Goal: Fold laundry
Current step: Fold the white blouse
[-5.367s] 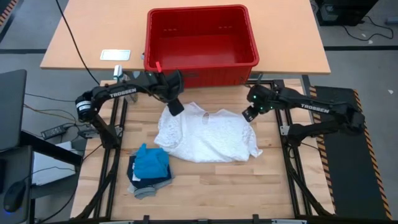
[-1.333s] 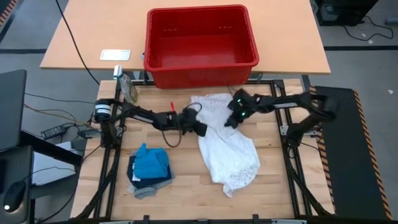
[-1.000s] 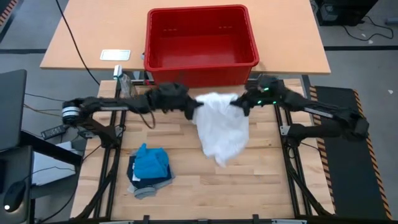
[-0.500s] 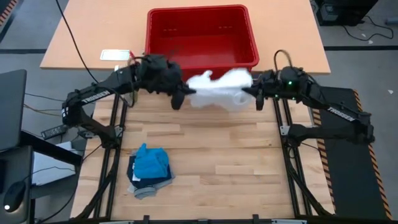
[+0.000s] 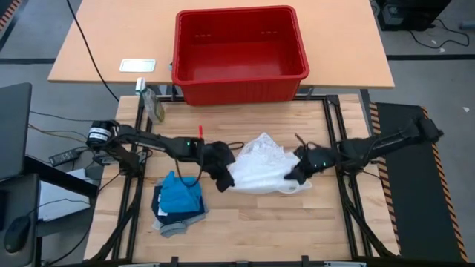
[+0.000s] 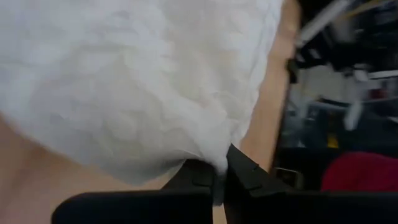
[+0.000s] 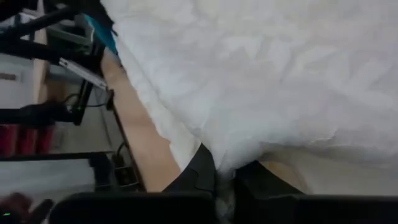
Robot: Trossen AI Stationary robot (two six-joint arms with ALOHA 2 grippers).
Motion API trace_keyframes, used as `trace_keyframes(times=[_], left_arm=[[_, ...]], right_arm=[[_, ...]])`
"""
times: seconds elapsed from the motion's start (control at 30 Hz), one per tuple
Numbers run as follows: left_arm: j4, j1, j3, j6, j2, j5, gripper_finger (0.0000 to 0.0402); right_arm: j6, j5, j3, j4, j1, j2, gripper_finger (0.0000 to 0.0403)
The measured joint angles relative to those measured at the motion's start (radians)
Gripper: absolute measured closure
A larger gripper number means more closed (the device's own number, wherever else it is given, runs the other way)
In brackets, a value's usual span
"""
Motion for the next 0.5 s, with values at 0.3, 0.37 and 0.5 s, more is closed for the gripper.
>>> trace_keyframes(times=[0.3,0.37,0.5], left_arm=[[0.062,0.094,0.014,0.041,-0.007,0.047,0.0391],[0.064,0.141,0.028,0.071,-0.007,0.051,0.0391],[0.063,0.258,0.041,0.158,-0.005,0.014,0.0391]], right_arm=[[0.109,0.209,-0.029,0.04,0.044,0.003,0.0382],[0.089,0.213,-0.029,0.009,-0.002,0.004,0.0382],[0.024,0.256,-0.029,-0.06,-0.144,0.006,0.0382]])
